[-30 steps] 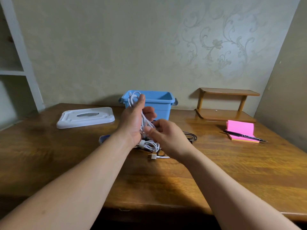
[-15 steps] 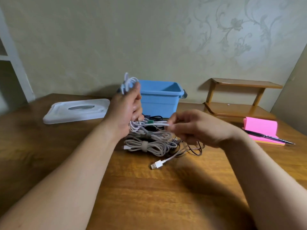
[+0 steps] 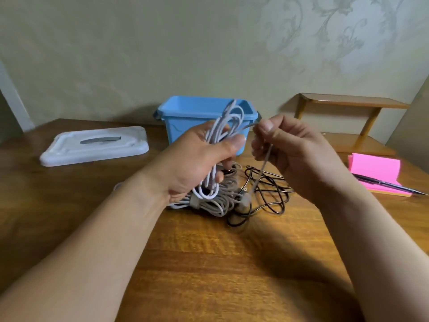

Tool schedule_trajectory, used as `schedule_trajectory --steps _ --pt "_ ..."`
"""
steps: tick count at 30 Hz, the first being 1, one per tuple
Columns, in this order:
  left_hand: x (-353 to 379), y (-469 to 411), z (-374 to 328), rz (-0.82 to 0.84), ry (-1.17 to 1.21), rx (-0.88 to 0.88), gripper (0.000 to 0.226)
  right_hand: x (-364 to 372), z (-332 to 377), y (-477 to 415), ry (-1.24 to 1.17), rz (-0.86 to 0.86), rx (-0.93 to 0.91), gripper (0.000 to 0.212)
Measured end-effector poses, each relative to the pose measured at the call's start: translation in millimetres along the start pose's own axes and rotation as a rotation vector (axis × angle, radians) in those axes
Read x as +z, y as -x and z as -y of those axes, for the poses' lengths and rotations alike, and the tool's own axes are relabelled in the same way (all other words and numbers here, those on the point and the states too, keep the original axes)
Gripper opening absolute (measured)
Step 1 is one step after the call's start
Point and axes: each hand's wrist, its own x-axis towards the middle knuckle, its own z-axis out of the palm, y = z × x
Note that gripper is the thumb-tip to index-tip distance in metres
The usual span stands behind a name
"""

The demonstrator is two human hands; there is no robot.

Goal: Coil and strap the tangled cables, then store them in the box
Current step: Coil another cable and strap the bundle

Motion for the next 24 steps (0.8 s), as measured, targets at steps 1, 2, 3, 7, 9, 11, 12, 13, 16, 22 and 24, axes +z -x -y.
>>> schedule_trajectory --steps 1,2,3,7,9,11,12,13,16,22,24 --pt "4 1 0 0.023 -0.012 0.014 0.007 4 -1 2 -0.006 -0.015 -0.020 0.017" --pt "8 1 1 0.055 -0.024 0.035 0.010 9 -2 3 -0.007 -0.029 -0.041 0.017" --pt "12 2 1 0.089 -0.023 0.050 0.015 15 -1 5 -0.011 -0.040 -0.057 0.017" --pt "29 5 -1 0.183 0.035 0.053 0.014 28 -3 10 -0.048 -0.063 -0.040 0.015" --pt "33 5 2 0.159 0.068 0.008 0.013 30 -5 9 -0.046 -0.072 -0.054 0.012" --pt "31 3 8 0.168 0.142 -0.048 0.018 31 -6 5 -0.113 -0.087 -0.041 0.032" --pt "30 3 9 0.212 0.198 -0.079 0.019 30 -6 3 -0.166 -0.081 -0.006 0.050" --pt "29 4 9 0.275 0.256 -0.109 0.018 26 -6 1 -0.201 -0.039 0.027 0.066" --pt "29 9 5 0.481 0.321 -0.193 0.022 27 -3 6 -0.186 0.227 0.113 0.055" --pt "32 8 6 0.441 0.366 -0.326 0.021 34 0 7 -0.158 -0.039 0.068 0.021" --pt "36 8 8 0.380 0.261 -0.287 0.016 34 -2 6 -0.131 -0.159 0.025 0.032"
